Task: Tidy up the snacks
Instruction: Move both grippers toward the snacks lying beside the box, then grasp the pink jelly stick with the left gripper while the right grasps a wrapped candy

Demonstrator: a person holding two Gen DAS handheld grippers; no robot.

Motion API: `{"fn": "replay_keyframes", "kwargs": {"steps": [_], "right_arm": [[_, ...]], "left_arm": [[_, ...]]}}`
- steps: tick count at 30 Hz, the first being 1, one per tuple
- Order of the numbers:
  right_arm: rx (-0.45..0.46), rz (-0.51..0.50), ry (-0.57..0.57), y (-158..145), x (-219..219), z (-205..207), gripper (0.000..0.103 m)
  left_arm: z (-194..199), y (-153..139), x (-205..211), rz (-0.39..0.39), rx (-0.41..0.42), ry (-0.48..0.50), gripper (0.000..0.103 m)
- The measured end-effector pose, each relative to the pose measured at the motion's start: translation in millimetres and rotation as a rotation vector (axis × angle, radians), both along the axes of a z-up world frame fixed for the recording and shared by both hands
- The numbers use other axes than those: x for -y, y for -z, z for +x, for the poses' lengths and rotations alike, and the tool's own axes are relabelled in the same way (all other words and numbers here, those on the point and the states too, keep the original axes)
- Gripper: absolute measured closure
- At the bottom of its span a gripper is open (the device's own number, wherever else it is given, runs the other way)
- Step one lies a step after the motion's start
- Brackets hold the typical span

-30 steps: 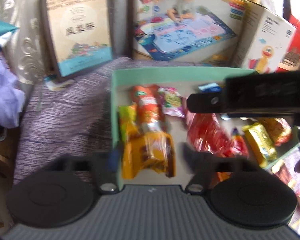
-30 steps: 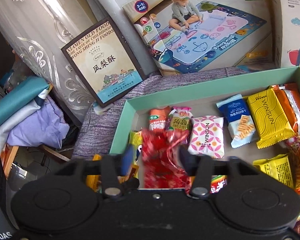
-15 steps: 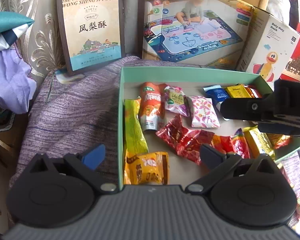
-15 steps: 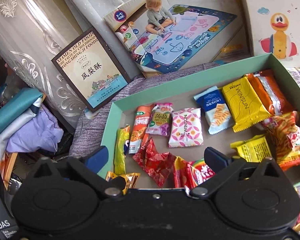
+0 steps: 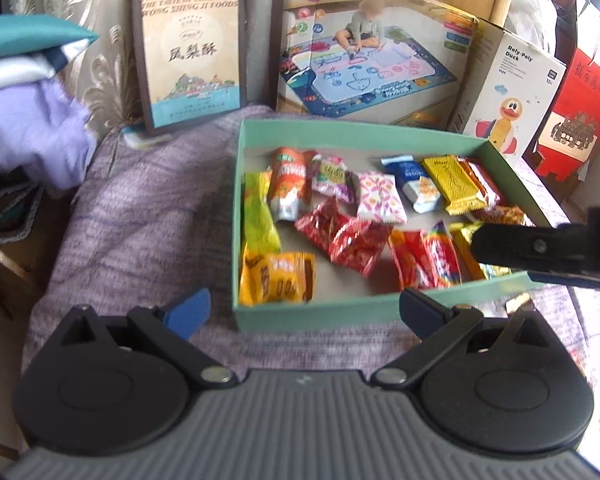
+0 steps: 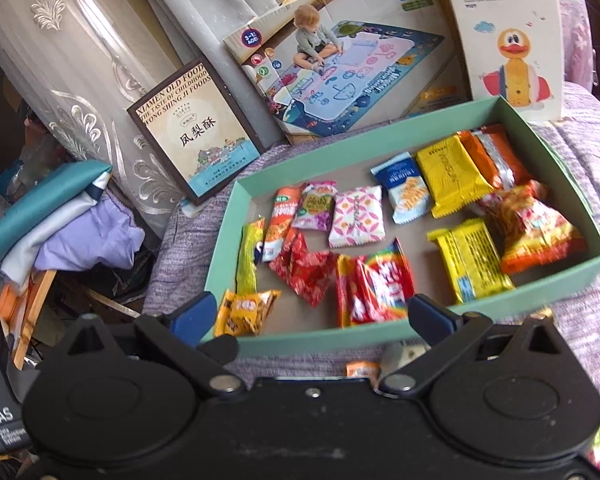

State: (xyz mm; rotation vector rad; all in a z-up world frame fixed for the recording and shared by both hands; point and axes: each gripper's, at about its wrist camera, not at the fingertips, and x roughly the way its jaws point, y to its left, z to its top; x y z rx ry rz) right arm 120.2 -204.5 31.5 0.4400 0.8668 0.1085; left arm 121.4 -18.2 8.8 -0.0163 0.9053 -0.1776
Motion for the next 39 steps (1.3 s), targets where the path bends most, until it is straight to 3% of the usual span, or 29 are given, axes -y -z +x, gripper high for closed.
{"fn": "replay_keyframes", "kwargs": {"steps": [8,17,19,22,24,29,32,39], "right_arm": [[-0.041,0.045,0.011,14.7,-3.4,-35.3,0.000],[-0.101,0.065,-0.019,39.9,-17.4,-56.9,0.000],[-0.106,0.066,-0.015,42.3,-16.5,-59.8,0.000],[-0.114,0.066,0.001,45.1,-11.8,-62.8,0.000],[-0.115,0.062,0.012,46.1,-9.1,-65.6,0.000],[-0.111,0.027,0.041,50.6,-3.1,-72.4,0.000],[-0.122,0.027,0.041,52.7,-2.0,-74.5,0.007],[-0.109,0.010,-0.054,44.1,-34.1,-64.1,0.012]], "left_arm": [[-39.7,22.7,-33.9,0.043,-0.063,-0.051,0.000],[-73.0,53.2,-74.0,0.035,-0.156,-0.146,0.001],[-74.5,58.0,-75.5,0.019,-0.174,-0.151,0.006],[-75.0,64.3,-70.9,-0.007,-0.186,-0.138,0.040],[-77.5,63.4,-64.3,0.020,-0.152,-0.120,0.064],[-73.9,64.9,-44.5,0.000,-0.133,-0.025,0.068],[-69.3,66.0,-32.2,-0.006,-0.125,0.017,0.068],[-77.9,60.8,-46.2,-0.042,-0.117,0.004,0.071]]}}
